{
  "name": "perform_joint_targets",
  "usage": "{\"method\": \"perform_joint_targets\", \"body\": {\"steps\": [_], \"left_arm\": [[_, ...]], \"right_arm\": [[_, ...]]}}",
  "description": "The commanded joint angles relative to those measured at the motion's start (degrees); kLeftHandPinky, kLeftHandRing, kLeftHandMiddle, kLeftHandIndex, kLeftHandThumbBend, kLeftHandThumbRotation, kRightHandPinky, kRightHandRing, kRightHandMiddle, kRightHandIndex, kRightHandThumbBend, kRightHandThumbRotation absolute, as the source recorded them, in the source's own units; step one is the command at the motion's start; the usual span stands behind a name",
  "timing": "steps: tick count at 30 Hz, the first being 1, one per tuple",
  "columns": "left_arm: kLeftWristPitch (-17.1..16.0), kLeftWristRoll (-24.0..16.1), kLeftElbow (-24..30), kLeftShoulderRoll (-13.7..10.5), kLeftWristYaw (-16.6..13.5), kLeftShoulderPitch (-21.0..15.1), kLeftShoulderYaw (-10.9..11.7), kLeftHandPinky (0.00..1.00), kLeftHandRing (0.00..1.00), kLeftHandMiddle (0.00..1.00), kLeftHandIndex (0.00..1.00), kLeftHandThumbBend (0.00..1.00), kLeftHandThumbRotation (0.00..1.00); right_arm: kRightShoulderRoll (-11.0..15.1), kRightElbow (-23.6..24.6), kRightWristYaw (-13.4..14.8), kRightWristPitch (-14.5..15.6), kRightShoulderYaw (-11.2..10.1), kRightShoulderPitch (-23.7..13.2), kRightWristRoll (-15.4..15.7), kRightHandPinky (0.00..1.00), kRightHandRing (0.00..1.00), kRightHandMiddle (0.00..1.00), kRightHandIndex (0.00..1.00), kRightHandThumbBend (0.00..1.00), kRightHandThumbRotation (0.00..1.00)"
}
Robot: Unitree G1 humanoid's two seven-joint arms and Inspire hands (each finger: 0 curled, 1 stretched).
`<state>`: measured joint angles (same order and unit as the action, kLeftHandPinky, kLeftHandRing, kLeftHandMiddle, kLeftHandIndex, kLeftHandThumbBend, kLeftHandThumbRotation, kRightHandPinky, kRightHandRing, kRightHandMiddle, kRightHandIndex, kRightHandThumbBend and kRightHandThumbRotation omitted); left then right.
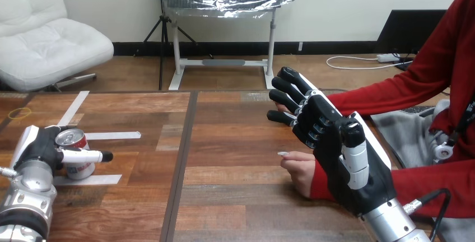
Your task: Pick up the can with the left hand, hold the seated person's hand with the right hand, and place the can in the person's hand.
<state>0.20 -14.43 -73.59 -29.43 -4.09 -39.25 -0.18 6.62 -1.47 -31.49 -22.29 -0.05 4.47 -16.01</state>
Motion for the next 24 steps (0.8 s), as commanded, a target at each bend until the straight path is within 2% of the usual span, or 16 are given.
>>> {"method": "perform_joint_targets", "body": {"steps": [1,24], "left_arm": [[0.57,-1.18,0.80,-1.20,-0.22,-4.03,-1.30,0.73,0.79,0.80,0.78,0.89,0.00],[0.92,-1.43,0.87,-1.33,-2.19,-4.34,-2.03,0.75,0.80,0.78,0.72,0.86,0.00]], "right_arm": [[-0.45,1.56,0.35,-1.27,-0.12,-1.53,-1.06,0.86,0.94,0.94,0.94,0.95,1.00],[-0.46,1.21,0.05,-1.35,-0.07,-1.79,-1.27,0.87,0.94,0.95,0.95,0.94,1.00]]}}
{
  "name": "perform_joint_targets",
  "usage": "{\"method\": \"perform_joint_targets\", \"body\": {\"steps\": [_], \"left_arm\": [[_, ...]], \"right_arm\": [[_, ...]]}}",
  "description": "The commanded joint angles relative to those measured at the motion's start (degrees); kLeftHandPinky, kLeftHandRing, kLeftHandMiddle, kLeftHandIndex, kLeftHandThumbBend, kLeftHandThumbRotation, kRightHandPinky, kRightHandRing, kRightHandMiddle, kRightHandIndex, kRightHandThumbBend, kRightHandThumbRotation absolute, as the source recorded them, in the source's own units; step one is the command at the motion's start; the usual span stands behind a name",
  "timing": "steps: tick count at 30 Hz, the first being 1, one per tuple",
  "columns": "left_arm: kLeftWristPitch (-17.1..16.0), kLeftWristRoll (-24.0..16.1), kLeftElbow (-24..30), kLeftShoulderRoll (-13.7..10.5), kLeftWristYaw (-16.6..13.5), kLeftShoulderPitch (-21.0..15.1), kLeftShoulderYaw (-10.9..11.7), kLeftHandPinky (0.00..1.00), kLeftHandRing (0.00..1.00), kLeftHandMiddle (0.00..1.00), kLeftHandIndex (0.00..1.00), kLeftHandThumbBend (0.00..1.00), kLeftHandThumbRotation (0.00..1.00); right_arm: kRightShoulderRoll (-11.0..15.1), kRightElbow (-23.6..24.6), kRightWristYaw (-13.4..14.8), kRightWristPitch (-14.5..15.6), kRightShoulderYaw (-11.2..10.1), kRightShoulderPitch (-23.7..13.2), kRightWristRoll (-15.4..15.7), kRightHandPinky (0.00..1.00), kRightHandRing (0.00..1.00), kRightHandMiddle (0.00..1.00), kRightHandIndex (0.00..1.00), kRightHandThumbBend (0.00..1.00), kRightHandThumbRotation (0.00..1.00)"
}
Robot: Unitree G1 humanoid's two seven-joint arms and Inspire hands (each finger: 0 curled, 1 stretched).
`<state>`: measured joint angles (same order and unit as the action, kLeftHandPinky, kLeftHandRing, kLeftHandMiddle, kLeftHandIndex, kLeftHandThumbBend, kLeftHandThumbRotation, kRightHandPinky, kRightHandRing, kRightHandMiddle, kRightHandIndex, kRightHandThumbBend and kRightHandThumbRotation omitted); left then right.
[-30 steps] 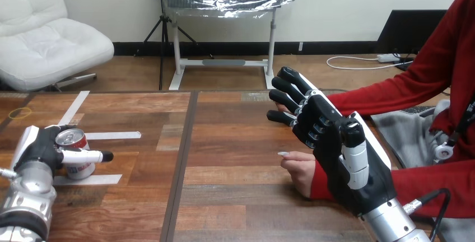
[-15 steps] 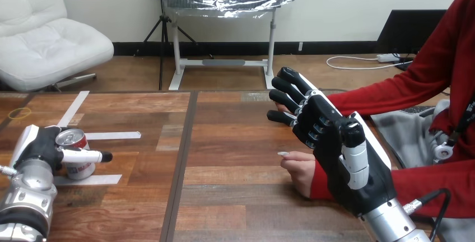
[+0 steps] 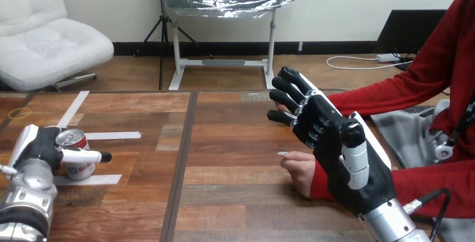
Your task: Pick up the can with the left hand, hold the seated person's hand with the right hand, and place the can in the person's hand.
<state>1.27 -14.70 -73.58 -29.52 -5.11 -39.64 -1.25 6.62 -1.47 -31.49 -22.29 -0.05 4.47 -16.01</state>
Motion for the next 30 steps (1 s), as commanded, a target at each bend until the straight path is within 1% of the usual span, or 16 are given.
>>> {"method": "perform_joint_targets", "body": {"steps": [1,4,8,16,20,30], "left_arm": [[-0.13,-1.23,0.86,-1.25,-1.24,-3.98,-1.05,0.75,0.80,0.78,0.72,0.86,0.00],[-0.55,-1.41,0.93,-1.31,-1.60,-3.91,-1.22,0.75,0.79,0.78,0.72,0.86,0.00],[-0.37,-1.32,1.00,-1.22,-1.67,-4.06,-0.89,0.74,0.78,0.77,0.71,0.85,0.00],[-0.92,-1.40,1.17,-1.24,-2.11,-3.99,-0.88,0.69,0.74,0.75,0.70,0.81,0.00],[-0.59,-1.65,1.12,-1.21,-2.34,-4.15,-1.07,0.68,0.72,0.74,0.69,0.79,0.00],[-0.58,-2.41,1.33,-1.07,-3.44,-4.15,-1.42,0.62,0.65,0.66,0.66,0.75,0.00]], "right_arm": [[-0.47,1.16,0.03,-1.38,-0.07,-1.81,-1.29,0.87,0.94,0.95,0.95,0.94,1.00],[-0.49,1.17,0.10,-1.39,-0.05,-1.83,-1.18,0.87,0.95,0.95,0.95,0.94,1.00],[-0.55,1.13,0.22,-1.50,-0.04,-1.86,-1.01,0.87,0.95,0.95,0.96,0.94,1.00],[-0.53,1.18,0.48,-1.40,0.01,-1.86,-0.69,0.88,0.95,0.95,0.96,0.94,1.00],[-0.36,1.03,0.29,-1.43,0.02,-1.89,-0.69,0.88,0.95,0.95,0.96,0.94,1.00],[-0.40,1.12,0.29,-1.35,0.04,-1.87,-0.77,0.89,0.95,0.95,0.96,0.94,1.00]]}}
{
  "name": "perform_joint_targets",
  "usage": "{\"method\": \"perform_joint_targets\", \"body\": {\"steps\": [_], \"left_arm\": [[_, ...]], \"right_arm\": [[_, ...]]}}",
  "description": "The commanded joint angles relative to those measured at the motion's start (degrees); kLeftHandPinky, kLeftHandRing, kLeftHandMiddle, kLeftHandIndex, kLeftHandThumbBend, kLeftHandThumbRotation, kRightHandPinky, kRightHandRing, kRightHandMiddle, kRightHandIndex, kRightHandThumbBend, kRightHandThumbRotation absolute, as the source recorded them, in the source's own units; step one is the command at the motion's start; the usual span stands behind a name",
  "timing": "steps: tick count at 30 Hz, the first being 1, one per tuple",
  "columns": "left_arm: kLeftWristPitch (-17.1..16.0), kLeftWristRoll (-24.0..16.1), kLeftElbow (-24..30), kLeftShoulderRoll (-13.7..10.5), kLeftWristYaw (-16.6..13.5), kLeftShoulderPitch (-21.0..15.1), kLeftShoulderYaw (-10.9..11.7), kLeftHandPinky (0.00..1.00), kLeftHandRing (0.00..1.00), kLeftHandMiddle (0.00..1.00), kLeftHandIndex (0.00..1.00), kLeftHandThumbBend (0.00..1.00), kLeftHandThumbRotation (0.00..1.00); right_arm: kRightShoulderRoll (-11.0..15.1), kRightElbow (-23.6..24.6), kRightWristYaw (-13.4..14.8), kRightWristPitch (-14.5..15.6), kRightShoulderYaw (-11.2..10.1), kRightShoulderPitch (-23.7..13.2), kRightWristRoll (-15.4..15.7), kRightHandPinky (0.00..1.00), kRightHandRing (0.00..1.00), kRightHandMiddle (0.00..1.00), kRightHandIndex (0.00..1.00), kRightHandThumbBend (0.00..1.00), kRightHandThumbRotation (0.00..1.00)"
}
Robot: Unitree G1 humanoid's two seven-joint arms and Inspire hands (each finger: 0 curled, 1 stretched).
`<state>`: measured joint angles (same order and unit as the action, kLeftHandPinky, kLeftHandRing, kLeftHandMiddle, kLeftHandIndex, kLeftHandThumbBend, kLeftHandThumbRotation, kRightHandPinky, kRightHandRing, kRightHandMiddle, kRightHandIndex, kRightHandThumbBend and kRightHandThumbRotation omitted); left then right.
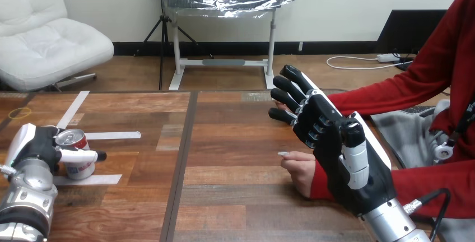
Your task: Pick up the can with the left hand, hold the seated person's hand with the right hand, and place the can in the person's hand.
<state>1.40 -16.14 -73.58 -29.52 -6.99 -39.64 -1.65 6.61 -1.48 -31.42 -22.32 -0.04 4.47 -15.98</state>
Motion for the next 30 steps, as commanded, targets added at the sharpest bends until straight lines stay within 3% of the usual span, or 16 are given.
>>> {"method": "perform_joint_targets", "body": {"steps": [1,21,30], "left_arm": [[-0.75,-1.06,1.30,-1.07,-1.69,-4.14,-1.07,0.61,0.65,0.66,0.66,0.75,0.00],[-1.15,-4.66,1.59,-1.23,-4.67,-3.62,-4.10,0.53,0.59,0.61,0.56,0.71,0.00],[-0.77,-5.09,2.04,-1.05,-5.08,-3.65,-4.30,0.50,0.56,0.59,0.53,0.73,0.00]], "right_arm": [[-0.38,1.13,0.22,-1.32,0.03,-1.88,-0.78,0.89,0.95,0.95,0.96,0.94,1.00],[0.02,1.47,0.36,-0.79,0.01,-1.76,-0.68,0.89,0.95,0.94,0.96,0.94,1.00],[-0.05,1.39,0.38,-1.12,-0.01,-1.76,-0.64,0.89,0.95,0.94,0.96,0.93,1.00]]}}
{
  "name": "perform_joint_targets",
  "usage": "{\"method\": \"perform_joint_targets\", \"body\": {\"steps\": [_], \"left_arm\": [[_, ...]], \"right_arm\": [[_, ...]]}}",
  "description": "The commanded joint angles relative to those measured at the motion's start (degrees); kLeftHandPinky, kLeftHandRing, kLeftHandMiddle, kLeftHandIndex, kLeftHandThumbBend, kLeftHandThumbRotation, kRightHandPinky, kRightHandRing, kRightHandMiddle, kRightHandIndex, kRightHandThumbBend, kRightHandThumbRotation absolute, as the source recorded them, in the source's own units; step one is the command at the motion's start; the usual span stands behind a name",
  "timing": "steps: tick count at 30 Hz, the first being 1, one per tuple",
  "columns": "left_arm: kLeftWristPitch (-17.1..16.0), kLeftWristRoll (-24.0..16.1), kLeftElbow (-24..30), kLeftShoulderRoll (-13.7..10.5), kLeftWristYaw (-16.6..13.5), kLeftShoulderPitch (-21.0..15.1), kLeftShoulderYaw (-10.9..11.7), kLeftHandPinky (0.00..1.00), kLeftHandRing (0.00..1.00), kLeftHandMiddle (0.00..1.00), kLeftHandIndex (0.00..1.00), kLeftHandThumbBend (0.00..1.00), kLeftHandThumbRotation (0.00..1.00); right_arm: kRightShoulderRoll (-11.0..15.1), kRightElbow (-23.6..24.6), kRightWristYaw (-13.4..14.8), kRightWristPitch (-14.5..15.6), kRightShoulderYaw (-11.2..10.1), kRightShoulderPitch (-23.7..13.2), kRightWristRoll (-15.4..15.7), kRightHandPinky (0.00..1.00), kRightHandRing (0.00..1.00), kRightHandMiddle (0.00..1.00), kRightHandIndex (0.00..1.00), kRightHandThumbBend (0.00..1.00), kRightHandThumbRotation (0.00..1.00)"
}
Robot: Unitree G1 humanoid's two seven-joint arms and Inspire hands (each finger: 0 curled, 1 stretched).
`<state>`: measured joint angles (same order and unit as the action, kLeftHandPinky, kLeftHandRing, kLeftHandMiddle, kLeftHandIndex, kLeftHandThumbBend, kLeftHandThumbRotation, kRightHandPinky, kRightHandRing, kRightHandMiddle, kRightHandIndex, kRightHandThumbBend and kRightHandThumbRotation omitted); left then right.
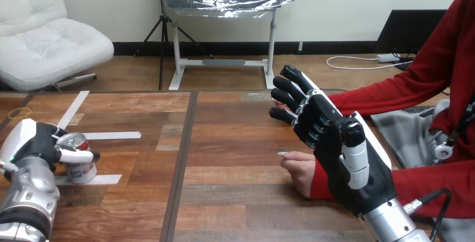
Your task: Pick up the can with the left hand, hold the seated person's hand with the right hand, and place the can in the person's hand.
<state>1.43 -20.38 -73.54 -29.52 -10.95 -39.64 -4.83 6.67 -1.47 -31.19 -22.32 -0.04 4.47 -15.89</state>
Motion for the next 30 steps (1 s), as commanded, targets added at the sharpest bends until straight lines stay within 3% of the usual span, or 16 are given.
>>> {"method": "perform_joint_targets", "body": {"steps": [1,30], "left_arm": [[-0.81,-0.85,1.98,-1.05,-1.11,-3.66,-1.10,0.50,0.56,0.58,0.53,0.73,0.00],[-1.46,-1.10,1.94,-1.31,-2.21,-3.62,-1.95,0.47,0.52,0.55,0.52,0.77,0.00]], "right_arm": [[-0.11,1.34,0.10,-1.16,-0.02,-1.79,-0.76,0.89,0.95,0.94,0.96,0.93,1.00],[-0.28,1.76,0.73,-0.36,0.16,-1.81,-0.52,0.89,0.94,0.94,0.96,0.92,1.00]]}}
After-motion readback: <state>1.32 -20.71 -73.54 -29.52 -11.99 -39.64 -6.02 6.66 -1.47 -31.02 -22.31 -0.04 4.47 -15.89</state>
